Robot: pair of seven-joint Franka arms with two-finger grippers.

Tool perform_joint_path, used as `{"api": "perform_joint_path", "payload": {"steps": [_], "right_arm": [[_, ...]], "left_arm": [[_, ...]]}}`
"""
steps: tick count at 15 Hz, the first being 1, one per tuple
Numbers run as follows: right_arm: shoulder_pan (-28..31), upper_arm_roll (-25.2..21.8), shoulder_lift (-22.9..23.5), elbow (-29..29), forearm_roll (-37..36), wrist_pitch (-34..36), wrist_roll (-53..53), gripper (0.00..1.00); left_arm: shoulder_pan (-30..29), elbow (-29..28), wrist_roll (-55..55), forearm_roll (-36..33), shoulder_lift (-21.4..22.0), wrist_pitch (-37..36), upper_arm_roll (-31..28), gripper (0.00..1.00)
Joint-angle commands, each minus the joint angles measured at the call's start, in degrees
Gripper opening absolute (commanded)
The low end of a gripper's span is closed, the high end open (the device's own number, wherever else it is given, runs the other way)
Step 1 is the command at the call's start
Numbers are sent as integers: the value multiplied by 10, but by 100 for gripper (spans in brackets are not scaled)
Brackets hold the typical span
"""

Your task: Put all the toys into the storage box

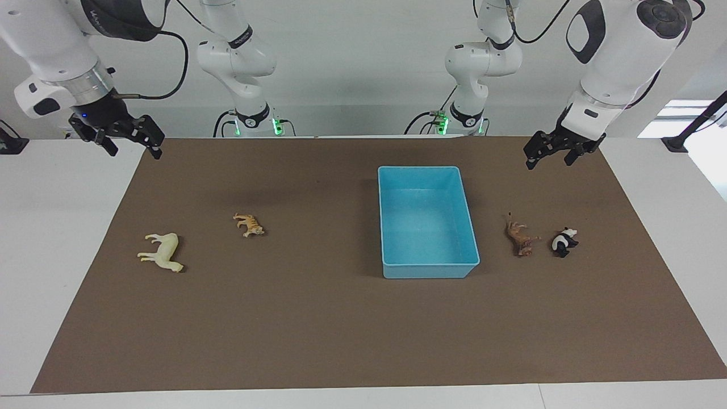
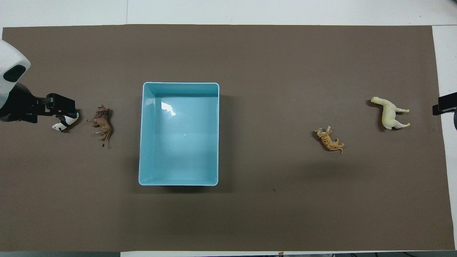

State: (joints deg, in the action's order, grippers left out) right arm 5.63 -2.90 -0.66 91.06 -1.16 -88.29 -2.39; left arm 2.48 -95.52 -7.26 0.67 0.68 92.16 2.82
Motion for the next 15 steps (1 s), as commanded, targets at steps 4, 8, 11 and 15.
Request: {"api": "perform_joint_path", "payload": {"steps": [4, 8, 11, 15], "right_arm": [[6, 3, -14, 12, 1, -8, 12, 100], [11, 1, -15, 15, -4, -7, 8, 100], [12, 1, -40, 73, -3, -21, -3, 100], [56, 0, -73, 228, -5, -171, -76, 100]], "left_arm": [[3, 16, 8, -3, -8, -14, -4, 100], [3, -30, -1, -3, 8, 37, -7, 100], [1, -97, 1, -2, 29, 116, -9, 100], [-19, -187, 5, -2, -14, 290, -9, 100]]}}
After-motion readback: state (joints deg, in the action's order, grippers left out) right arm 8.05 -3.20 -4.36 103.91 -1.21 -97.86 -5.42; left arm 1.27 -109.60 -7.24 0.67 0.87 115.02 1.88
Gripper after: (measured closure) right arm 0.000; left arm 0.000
